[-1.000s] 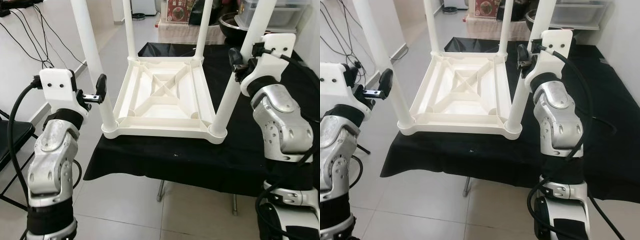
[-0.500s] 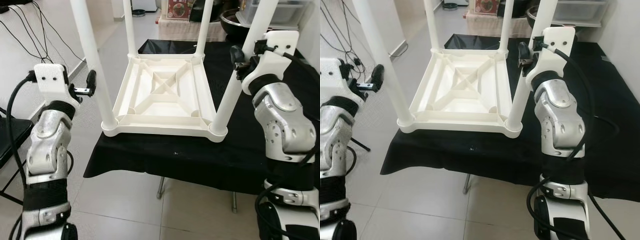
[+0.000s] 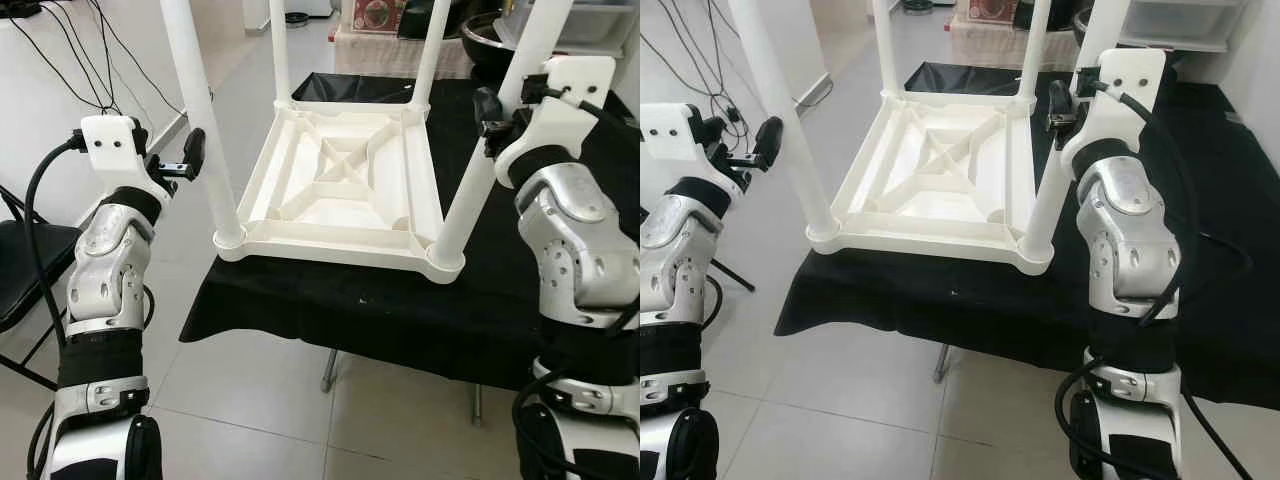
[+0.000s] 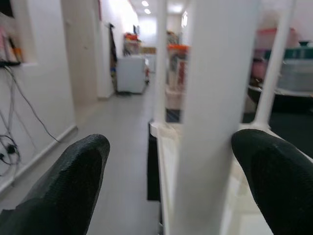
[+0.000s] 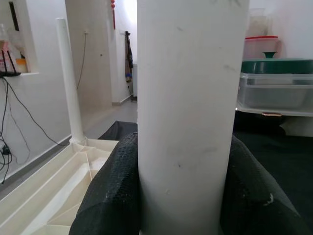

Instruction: Building children table

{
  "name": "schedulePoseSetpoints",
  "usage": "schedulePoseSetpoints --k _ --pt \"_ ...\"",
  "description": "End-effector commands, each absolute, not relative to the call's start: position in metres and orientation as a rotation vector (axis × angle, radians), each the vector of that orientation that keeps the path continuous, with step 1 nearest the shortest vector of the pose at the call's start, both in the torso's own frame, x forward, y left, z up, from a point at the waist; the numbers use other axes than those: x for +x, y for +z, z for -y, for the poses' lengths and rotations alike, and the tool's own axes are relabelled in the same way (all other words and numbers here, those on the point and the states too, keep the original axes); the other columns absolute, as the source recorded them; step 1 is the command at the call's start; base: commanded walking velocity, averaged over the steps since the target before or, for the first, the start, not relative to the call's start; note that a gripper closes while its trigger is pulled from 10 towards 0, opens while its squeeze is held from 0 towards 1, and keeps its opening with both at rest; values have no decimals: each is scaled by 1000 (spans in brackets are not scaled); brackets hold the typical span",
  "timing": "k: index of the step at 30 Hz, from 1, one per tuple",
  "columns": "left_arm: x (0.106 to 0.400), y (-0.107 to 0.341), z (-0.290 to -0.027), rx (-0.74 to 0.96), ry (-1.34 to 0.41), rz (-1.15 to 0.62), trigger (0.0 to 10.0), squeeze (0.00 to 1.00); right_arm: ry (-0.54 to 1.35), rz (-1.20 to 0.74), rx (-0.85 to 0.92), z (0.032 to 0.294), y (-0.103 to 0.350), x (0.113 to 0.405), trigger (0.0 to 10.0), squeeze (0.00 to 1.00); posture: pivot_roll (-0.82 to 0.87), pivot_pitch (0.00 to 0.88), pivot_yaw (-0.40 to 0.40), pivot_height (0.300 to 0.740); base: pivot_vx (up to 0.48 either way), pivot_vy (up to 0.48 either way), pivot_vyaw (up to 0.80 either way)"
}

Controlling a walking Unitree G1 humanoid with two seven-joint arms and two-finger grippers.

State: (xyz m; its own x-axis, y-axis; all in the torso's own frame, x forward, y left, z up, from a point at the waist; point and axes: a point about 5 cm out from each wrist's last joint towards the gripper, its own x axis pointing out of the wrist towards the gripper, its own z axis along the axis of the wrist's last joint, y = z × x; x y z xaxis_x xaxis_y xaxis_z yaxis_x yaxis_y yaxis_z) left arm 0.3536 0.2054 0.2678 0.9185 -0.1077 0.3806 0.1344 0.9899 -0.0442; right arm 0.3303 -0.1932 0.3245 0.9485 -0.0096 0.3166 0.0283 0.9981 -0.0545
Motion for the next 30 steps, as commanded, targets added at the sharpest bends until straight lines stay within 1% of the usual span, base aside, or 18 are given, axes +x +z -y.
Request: schedulePoseSetpoints --k 1,3,9,12,14,18,20,21,22,26,30 --pt "356 257 -191 -78 -192 345 10000 0 37 250 -66 184 310 333 10000 0 -50 153 -15 740 0 0 0" --pt "351 260 -185 -56 -244 376 10000 0 37 247 -65 184 309 333 10000 0 -47 153 -15 740 0 0 0" --pt "345 267 -180 -47 -278 416 10000 0 37 244 -62 184 309 333 10000 0 -46 153 -14 740 0 0 0" --pt "344 271 -185 -28 -255 432 10000 0 37 242 -59 184 309 333 10000 0 -42 151 -14 740 0 0 0" --pt "349 271 -194 -6 -207 423 10000 0 37 241 -57 184 308 334 10000 0 -42 151 -15 740 0 0 0" --pt "351 270 -198 6 -189 416 10000 0 37 240 -57 184 308 334 10000 0 -42 151 -15 740 0 0 0" --pt "360 268 -206 8 -156 386 9882 0 35 242 -57 185 309 333 10000 0 -51 151 -13 740 0 0 0" --pt "360 268 -206 8 -156 386 9882 0 35 242 -57 185 309 333 10000 0 -51 151 -13 740 0 0 0" --pt "365 267 -211 7 -131 369 0 0 32 243 -58 186 309 333 10000 0 -54 152 -12 740 0 0 0" --pt "374 267 -217 -12 -104 345 0 0 24 243 -60 187 310 331 10000 0 -59 154 -10 740 0 0 0" --pt "381 278 -223 -24 -88 350 0 0 11 238 -62 190 308 330 10000 0 -62 155 -6 740 0 0 0"
